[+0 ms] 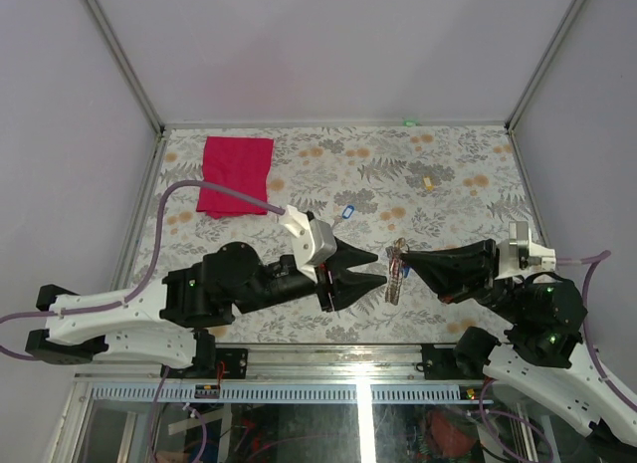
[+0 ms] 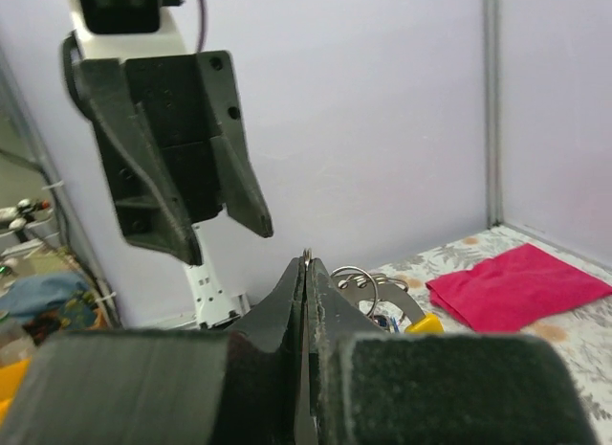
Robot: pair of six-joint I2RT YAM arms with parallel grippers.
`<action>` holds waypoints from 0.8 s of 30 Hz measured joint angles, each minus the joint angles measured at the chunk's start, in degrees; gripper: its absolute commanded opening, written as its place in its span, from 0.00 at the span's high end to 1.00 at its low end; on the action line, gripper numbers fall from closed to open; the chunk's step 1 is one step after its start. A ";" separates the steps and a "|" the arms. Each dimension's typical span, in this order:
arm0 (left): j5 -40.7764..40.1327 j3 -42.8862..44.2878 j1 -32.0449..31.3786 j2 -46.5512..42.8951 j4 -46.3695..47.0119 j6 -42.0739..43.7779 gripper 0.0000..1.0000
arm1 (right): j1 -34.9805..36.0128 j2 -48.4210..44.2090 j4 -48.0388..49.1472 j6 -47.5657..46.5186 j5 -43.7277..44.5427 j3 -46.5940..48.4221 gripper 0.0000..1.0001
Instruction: Put the keys on the keyring
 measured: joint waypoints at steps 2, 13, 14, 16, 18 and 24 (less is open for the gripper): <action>-2.14 0.00 -0.07 0.37 -0.07 -0.61 0.56 | 0.00 -0.04 -1.05 0.42 2.75 0.00 1.00; -11.47 -0.50 -0.15 4.87 -0.92 -2.99 0.44 | 0.00 1.44 -11.56 1.01 15.08 1.07 1.00; -12.04 -0.79 -0.15 5.09 -0.94 -3.02 0.43 | 0.00 1.81 -12.50 0.98 15.63 1.44 1.00; -12.79 -1.40 -0.15 5.27 -0.96 -3.04 0.39 | 0.00 2.27 -13.86 0.83 16.39 1.90 1.00; -13.20 -2.16 -0.15 5.22 -0.83 -3.15 0.36 | 0.00 2.27 -15.02 0.50 16.92 2.14 1.00; -14.03 -5.68 -0.15 3.85 0.17 -3.19 0.35 | 0.00 2.25 -18.78 -0.68 18.51 3.96 1.00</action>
